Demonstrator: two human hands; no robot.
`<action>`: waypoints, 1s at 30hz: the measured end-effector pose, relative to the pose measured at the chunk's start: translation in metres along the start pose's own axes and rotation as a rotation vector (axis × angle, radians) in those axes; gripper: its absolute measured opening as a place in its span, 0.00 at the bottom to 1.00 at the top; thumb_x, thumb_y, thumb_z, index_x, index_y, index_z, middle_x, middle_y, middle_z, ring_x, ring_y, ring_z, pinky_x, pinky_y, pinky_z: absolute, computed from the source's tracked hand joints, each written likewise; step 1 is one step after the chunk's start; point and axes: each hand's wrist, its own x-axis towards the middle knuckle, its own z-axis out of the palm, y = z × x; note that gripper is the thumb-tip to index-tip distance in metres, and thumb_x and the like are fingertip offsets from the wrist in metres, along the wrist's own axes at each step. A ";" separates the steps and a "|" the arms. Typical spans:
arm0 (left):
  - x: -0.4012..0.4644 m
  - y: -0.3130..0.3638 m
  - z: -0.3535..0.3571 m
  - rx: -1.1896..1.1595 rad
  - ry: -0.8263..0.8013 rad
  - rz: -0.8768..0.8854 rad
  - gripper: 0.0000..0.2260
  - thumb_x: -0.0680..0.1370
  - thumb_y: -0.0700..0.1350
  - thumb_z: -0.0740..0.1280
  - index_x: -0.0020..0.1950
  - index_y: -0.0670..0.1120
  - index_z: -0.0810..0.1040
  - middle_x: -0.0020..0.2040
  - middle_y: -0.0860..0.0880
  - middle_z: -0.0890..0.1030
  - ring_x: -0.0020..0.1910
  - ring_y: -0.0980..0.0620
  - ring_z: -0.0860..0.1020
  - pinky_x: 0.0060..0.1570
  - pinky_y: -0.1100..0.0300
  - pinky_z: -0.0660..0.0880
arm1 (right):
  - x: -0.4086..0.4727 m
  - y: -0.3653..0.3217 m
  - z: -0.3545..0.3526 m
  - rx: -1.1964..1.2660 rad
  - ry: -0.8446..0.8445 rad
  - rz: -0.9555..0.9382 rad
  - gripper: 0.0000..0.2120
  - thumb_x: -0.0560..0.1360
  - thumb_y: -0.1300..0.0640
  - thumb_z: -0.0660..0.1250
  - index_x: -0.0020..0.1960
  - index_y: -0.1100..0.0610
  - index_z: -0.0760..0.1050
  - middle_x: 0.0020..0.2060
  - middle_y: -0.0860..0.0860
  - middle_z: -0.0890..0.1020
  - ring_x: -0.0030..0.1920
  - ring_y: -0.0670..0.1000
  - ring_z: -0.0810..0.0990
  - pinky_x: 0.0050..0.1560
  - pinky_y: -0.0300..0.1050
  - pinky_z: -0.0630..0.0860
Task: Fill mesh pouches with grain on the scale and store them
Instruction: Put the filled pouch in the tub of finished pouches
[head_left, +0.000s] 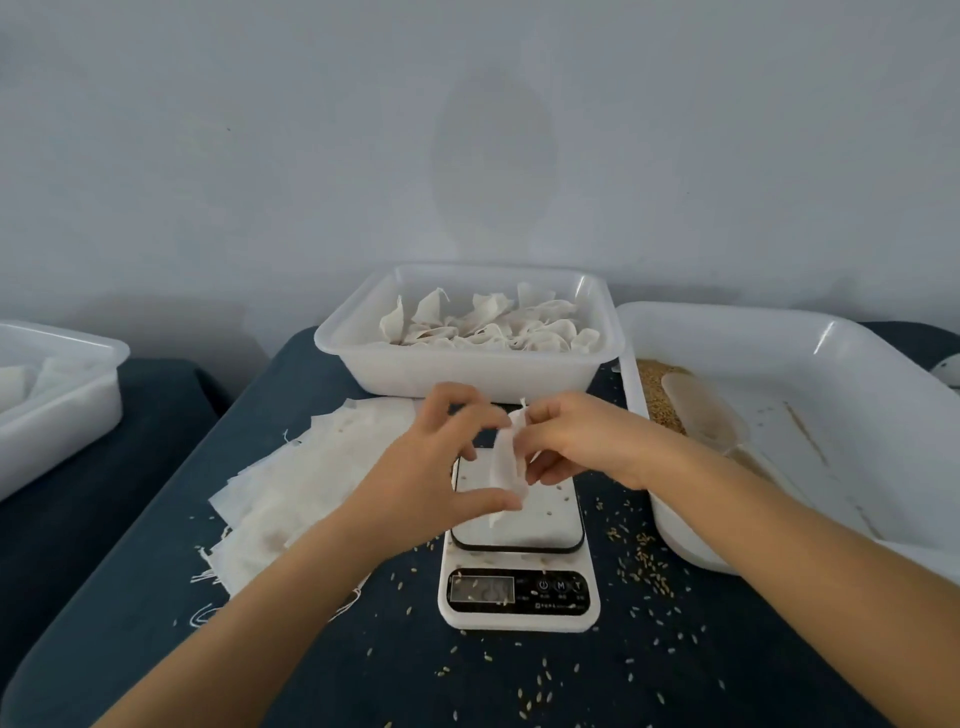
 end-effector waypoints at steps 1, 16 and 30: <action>0.000 0.000 -0.002 0.103 -0.039 0.105 0.20 0.67 0.55 0.75 0.55 0.62 0.71 0.60 0.61 0.63 0.45 0.59 0.72 0.43 0.72 0.69 | -0.002 0.001 -0.002 -0.015 -0.017 0.001 0.03 0.74 0.62 0.68 0.46 0.58 0.79 0.37 0.52 0.83 0.35 0.46 0.82 0.36 0.36 0.78; 0.021 0.008 0.002 0.398 -0.161 0.449 0.20 0.69 0.45 0.75 0.58 0.46 0.75 0.56 0.43 0.77 0.44 0.47 0.78 0.39 0.57 0.77 | -0.021 0.015 -0.014 0.004 -0.067 -0.041 0.10 0.72 0.69 0.69 0.52 0.62 0.78 0.40 0.52 0.82 0.41 0.47 0.82 0.43 0.37 0.80; 0.019 0.004 0.007 0.261 -0.002 0.246 0.03 0.73 0.41 0.72 0.41 0.42 0.80 0.48 0.46 0.77 0.41 0.54 0.75 0.41 0.60 0.75 | -0.023 0.016 -0.023 -0.064 0.101 -0.030 0.04 0.74 0.64 0.69 0.46 0.56 0.79 0.38 0.51 0.83 0.34 0.44 0.83 0.36 0.33 0.78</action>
